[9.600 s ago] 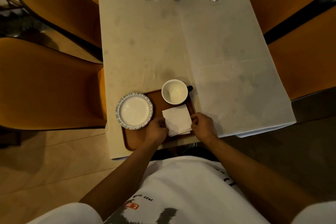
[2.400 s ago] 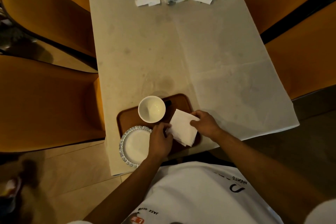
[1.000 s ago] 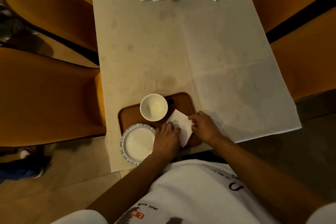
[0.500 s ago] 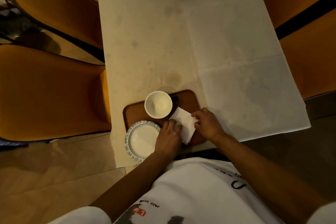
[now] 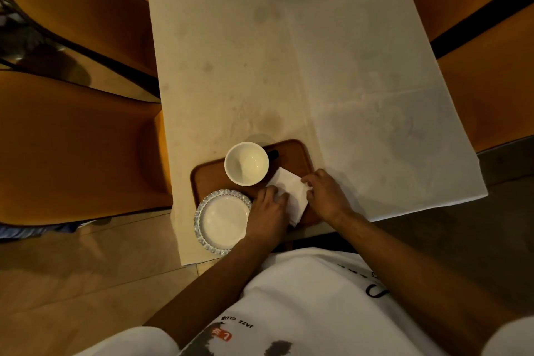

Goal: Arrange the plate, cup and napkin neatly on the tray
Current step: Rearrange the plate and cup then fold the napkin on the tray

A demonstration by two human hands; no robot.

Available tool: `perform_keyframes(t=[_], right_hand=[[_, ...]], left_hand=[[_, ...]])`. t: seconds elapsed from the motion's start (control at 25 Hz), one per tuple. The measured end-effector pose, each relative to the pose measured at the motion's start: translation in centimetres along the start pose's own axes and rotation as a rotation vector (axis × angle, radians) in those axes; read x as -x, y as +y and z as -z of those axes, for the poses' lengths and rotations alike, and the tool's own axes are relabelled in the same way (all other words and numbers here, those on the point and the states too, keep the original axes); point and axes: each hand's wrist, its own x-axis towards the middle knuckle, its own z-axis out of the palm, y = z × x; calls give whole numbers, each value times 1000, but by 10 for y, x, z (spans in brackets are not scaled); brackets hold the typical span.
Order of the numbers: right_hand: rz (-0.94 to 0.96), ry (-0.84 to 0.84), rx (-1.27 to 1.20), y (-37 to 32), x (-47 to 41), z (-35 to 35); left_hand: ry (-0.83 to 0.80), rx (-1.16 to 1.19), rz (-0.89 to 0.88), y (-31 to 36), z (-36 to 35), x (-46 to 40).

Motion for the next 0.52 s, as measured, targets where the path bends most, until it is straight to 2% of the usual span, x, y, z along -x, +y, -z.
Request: perform_keyframes(t=[0.32, 0.52], right_hand=[[181, -129, 169, 6, 15, -11], [203, -82, 222, 11, 14, -18]], left_hand=[[-9, -20, -18, 0, -2, 5], [4, -54, -2, 3, -6, 5]])
